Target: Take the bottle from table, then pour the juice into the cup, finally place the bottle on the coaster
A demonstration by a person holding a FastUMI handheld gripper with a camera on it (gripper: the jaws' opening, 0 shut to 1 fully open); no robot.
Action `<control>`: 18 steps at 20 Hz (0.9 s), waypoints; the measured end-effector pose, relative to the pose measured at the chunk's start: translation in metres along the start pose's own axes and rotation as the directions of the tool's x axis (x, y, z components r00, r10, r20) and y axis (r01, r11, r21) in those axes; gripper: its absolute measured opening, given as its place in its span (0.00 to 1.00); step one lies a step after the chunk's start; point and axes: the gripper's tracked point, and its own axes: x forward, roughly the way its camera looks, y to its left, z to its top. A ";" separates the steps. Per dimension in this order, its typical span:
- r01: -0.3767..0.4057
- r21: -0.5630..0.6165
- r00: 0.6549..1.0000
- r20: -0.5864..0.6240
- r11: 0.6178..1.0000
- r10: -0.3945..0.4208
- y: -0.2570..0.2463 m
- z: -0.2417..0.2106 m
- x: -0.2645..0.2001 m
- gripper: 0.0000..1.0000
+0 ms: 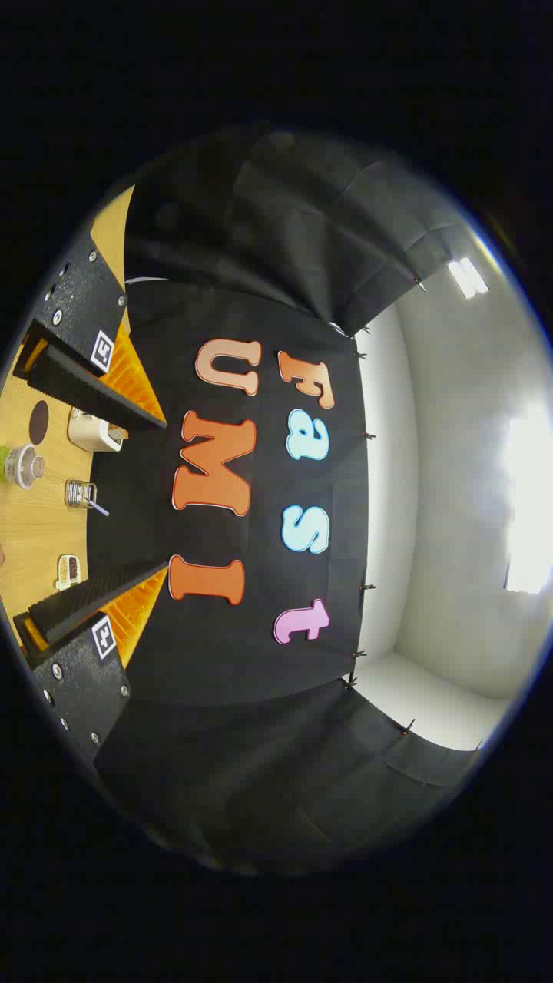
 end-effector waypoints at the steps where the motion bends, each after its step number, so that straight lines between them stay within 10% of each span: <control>1: 0.001 0.001 1.000 -0.001 1.000 -0.001 -0.001 -0.001 -0.001 0.99; 18: 0.043 0.002 0.999 -0.017 0.999 -0.043 -0.008 -0.013 -0.003 0.99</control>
